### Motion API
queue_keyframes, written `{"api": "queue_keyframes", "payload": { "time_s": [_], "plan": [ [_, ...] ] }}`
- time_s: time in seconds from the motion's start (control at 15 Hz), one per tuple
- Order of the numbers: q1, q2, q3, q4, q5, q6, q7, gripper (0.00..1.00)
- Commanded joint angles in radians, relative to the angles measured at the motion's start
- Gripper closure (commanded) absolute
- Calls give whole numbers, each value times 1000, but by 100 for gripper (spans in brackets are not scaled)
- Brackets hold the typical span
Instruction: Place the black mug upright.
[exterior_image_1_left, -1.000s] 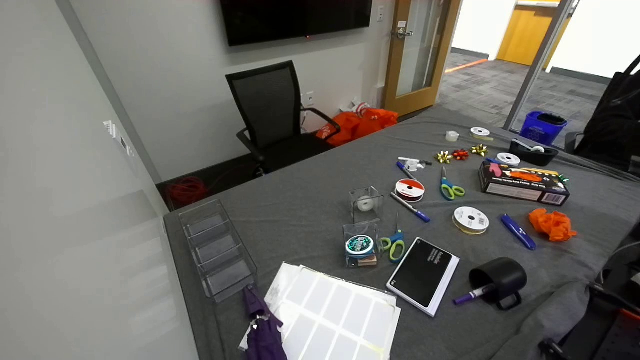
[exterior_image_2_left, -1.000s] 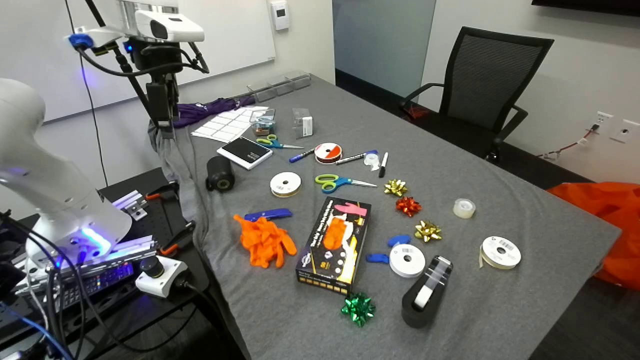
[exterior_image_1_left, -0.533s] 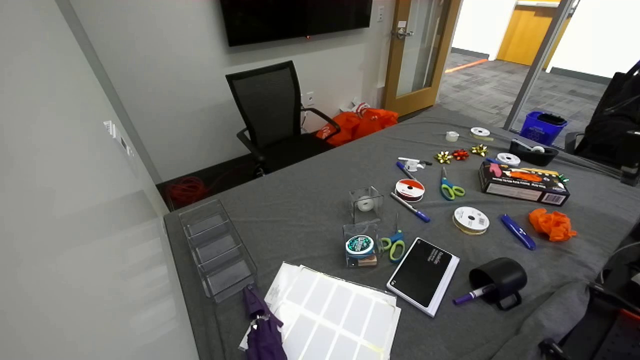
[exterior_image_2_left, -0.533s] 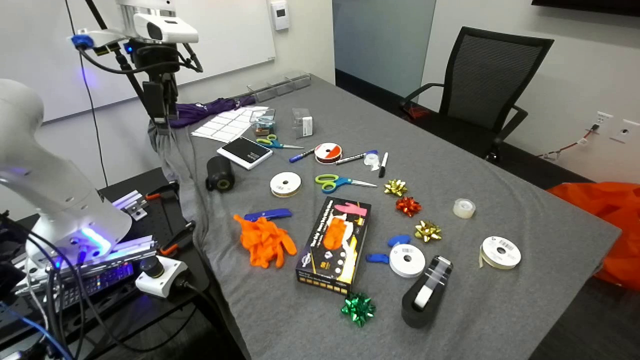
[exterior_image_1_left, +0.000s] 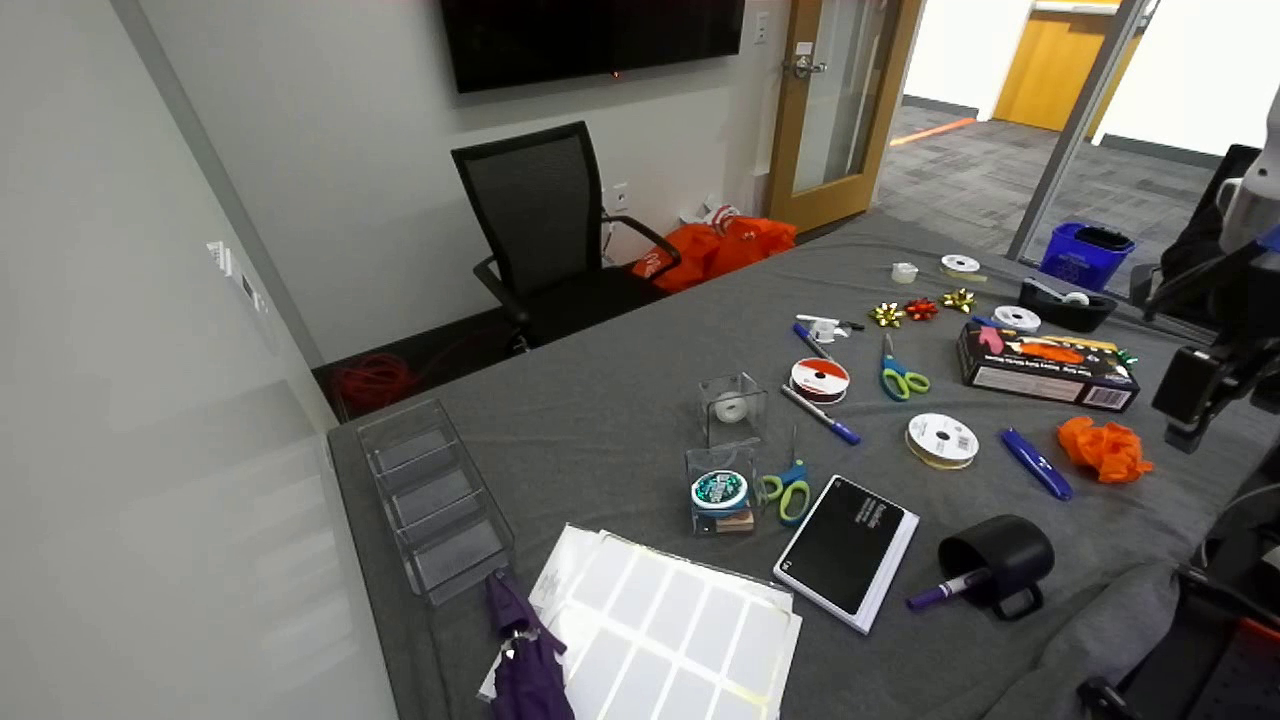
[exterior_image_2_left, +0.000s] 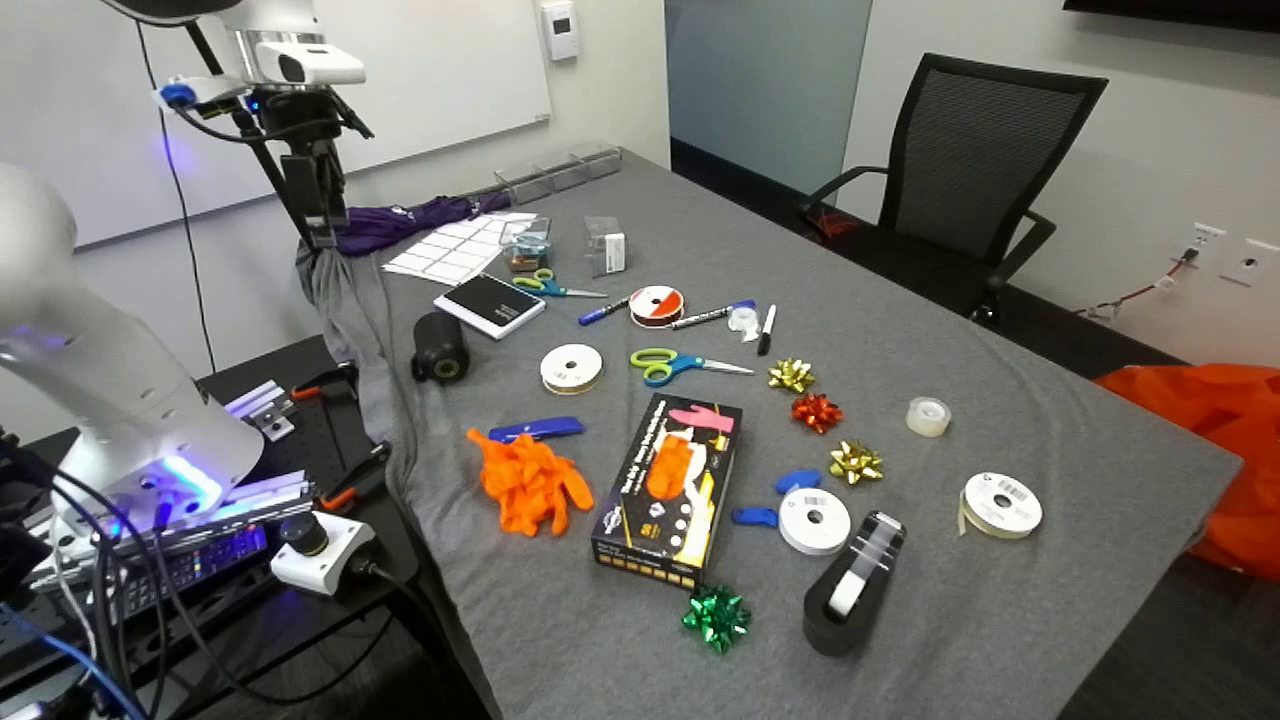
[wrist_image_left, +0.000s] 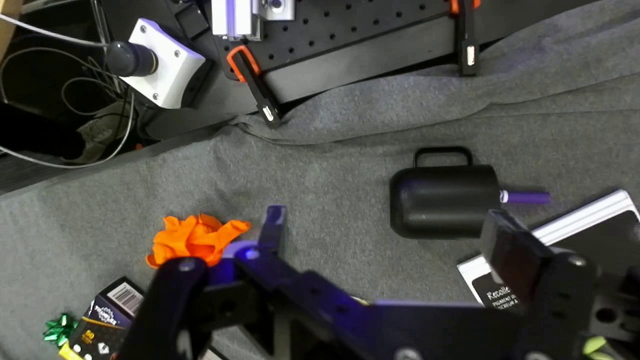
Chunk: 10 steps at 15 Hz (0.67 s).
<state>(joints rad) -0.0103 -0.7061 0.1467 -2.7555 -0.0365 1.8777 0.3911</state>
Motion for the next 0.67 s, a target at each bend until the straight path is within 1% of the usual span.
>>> {"api": "queue_keyframes", "payload": {
  "time_s": [0.0, 0.2, 0.27, 0.33, 0.4, 0.6],
  "plan": [
    [-13, 30, 126, -5, -63, 60, 154, 0],
    [-27, 53, 203, 18, -156, 7, 290, 0],
    [-32, 71, 230, 34, -202, -35, 335, 0],
    [-30, 81, 237, 43, -238, -67, 363, 0],
    [18, 35, 184, 8, -200, -20, 329, 0],
    [22, 55, 197, 16, -236, -48, 372, 0]
  ]
}}
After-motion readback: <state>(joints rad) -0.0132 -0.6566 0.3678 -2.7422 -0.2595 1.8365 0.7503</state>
